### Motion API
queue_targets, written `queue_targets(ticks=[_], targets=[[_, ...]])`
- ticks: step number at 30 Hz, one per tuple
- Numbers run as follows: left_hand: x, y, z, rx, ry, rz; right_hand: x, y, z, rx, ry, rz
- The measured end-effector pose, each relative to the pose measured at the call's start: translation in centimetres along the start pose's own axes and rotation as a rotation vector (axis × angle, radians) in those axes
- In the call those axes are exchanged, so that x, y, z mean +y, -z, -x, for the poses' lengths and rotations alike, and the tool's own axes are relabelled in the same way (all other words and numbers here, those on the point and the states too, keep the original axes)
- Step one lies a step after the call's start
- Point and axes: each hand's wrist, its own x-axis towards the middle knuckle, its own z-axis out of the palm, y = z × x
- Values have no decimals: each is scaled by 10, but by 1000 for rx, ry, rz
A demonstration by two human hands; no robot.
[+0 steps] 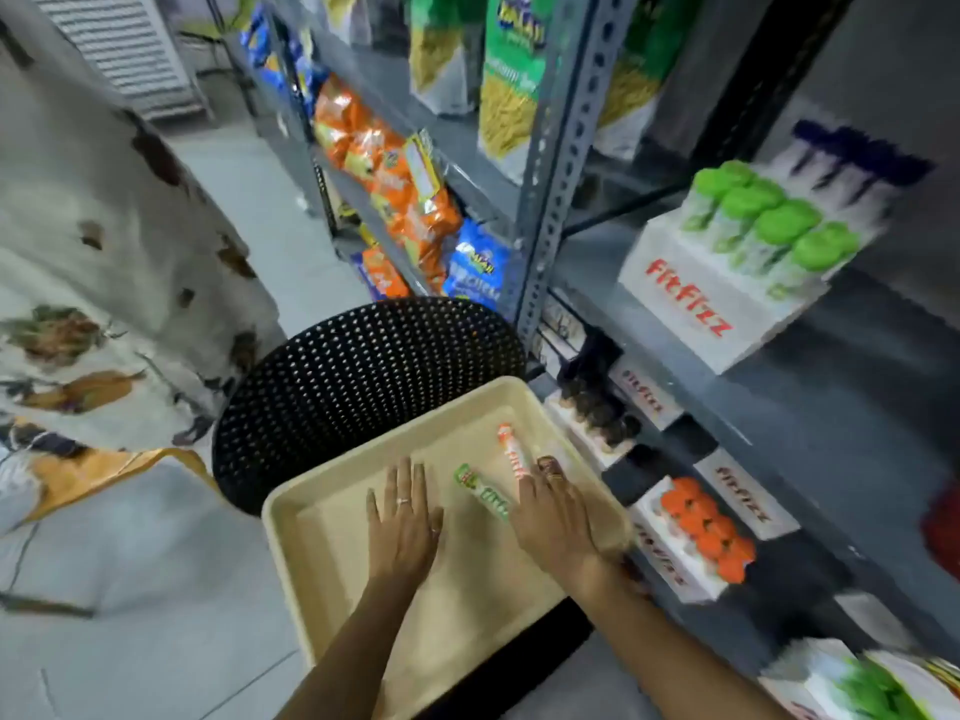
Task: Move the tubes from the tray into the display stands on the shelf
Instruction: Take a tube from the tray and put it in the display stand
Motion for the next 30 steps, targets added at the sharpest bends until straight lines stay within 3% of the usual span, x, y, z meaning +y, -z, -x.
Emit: queue_targets(ticks=[2,4,8,16,23,30], targets=[[-8,-21,1,-192,82,-35,-4,-21,-3,-18,-2,-7],[-16,-40,5,-274,92,-65,-7,-37,-1,-118,-26,9],[-17,-59,9,-411,115,-29,-9,-52,-4,-159,-11,152],[-15,-70,9,-429,158,19,-10,-54,-18,-294,-21,119],[-13,-67,8,-436,158,-18,-12,-20,-27,-165,-51,-132],[-3,-40,10,-403,80,-78,3,56,-28,-64,-142,-355]])
